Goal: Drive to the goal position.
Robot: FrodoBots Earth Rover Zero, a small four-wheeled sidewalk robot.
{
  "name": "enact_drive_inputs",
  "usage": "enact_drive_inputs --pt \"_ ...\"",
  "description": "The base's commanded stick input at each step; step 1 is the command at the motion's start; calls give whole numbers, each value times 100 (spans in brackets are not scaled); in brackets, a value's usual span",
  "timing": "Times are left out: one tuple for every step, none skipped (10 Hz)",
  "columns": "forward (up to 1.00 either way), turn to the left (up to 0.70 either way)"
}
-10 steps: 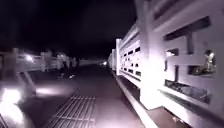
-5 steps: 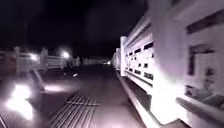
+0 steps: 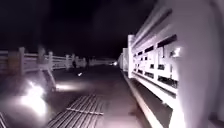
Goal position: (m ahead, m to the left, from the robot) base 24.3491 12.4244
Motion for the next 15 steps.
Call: enact_drive_inputs --pt "45 0" --pt "45 0" --pt "45 0" --pt "52 0" --pt "70 0" --pt "70 0" --pt "70 0" --pt "70 0" --pt "70 0" --pt "70 0" --pt "70 0" --pt "70 0" --pt "70 0" --pt "70 0" --pt "70 0"
